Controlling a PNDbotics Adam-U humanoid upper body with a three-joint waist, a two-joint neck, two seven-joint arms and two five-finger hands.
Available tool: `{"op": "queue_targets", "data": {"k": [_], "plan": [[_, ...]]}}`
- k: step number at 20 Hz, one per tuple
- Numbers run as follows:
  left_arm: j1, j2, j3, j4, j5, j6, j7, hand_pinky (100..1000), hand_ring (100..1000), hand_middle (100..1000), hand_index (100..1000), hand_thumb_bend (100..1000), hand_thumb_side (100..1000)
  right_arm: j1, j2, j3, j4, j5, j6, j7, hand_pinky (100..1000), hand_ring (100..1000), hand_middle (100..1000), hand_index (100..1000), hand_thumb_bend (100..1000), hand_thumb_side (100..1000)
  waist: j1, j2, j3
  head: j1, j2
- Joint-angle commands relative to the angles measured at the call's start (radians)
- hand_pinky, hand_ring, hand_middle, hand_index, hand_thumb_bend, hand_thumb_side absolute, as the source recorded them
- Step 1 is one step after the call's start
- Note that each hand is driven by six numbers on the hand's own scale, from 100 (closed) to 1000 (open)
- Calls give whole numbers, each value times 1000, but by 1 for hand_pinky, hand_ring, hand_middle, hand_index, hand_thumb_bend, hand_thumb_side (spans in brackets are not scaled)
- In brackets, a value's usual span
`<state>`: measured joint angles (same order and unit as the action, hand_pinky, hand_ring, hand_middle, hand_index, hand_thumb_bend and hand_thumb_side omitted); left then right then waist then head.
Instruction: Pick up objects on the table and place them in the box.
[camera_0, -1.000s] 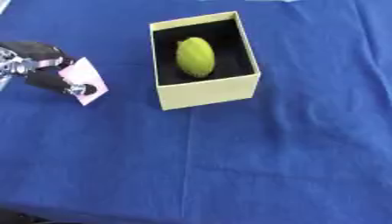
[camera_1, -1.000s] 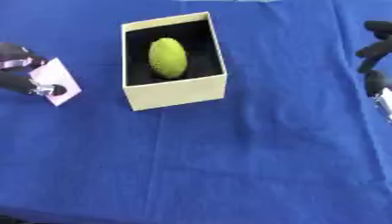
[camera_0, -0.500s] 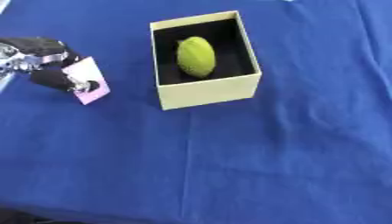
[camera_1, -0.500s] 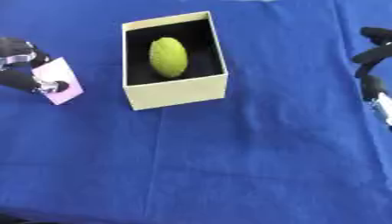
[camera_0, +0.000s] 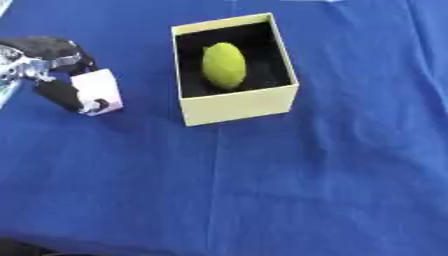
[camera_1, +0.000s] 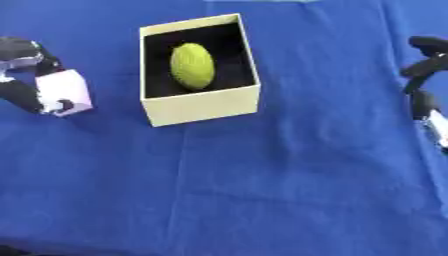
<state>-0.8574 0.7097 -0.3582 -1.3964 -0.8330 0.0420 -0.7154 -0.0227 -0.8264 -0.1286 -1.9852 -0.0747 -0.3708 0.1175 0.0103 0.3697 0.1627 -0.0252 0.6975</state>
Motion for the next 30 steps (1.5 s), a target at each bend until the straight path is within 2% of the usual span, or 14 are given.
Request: {"op": "queue_targets", "data": {"k": [1,6,11,15,20,22,30], "plan": [[-13,26,26,-47,26,24,5,784,618,458,720,201,184,1,-15,-11,-15,5,-1,4,999,979,502,720,100,470,1,-19,0,0,-7],[-38,22,48,-124,75,58,8,780,607,449,719,100,178,6,-14,-17,-15,3,-7,-4,998,978,501,719,100,470,2,-22,1,-2,-8],[-117,-14,69,-210,125,67,0,776,590,431,715,100,179,15,-18,-22,-15,-1,-13,-11,997,977,501,718,100,470,4,-31,4,-9,-4],[-200,-79,72,-235,183,81,-17,770,580,422,716,100,211,17,-20,-24,-15,-8,-14,-13,997,976,501,718,100,470,6,-38,3,-22,2],[-295,-208,62,-208,218,89,-34,765,572,413,715,100,278,8,-23,-24,-15,-23,-23,-14,996,976,501,718,100,470,3,-41,-2,-48,9],[-319,-258,56,-184,211,87,-35,764,572,413,716,100,278,4,-22,-22,-15,-28,-26,-10,995,975,500,718,100,470,1,-40,-8,-55,8],[-334,-389,39,-24,112,51,-15,763,583,427,732,100,272,-13,-8,-18,-15,-38,-32,5,998,974,493,716,100,470,-1,-25,-41,-47,-5]]}}
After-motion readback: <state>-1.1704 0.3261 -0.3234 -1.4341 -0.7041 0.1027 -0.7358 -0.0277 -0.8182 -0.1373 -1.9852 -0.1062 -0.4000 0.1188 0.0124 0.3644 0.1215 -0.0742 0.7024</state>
